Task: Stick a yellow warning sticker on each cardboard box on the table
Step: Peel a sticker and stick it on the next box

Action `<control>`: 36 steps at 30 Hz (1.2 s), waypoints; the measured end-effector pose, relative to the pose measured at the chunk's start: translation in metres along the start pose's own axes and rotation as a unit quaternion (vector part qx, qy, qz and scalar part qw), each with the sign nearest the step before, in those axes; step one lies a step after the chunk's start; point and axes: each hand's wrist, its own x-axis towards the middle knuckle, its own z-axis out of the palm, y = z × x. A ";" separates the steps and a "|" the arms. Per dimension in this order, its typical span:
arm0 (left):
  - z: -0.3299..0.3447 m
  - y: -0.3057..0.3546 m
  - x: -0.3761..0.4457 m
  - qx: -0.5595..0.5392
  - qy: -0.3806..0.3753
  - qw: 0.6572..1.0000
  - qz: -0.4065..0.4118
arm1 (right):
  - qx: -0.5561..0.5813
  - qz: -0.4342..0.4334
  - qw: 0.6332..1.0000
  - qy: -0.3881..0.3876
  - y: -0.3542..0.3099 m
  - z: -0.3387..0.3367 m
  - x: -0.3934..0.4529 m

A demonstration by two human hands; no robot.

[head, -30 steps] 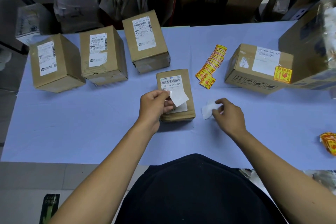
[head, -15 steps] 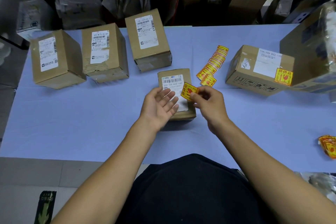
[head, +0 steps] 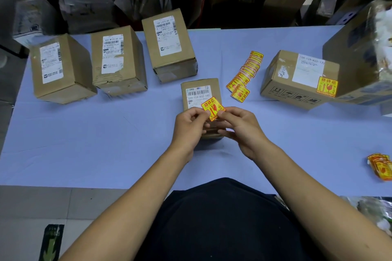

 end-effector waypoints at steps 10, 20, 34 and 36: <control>-0.011 -0.004 0.012 0.172 -0.078 0.982 0.008 | -0.169 -0.030 0.985 0.020 0.001 -0.021 0.010; -0.001 -0.010 0.020 0.491 -0.054 0.862 0.117 | -0.456 -0.128 0.879 0.053 0.025 -0.029 0.016; 0.000 -0.019 0.026 0.545 -0.032 0.828 0.128 | -0.488 -0.134 0.861 0.052 0.034 -0.032 0.025; 0.001 -0.020 0.027 0.560 -0.029 0.817 0.135 | -0.491 -0.132 0.860 0.050 0.034 -0.032 0.026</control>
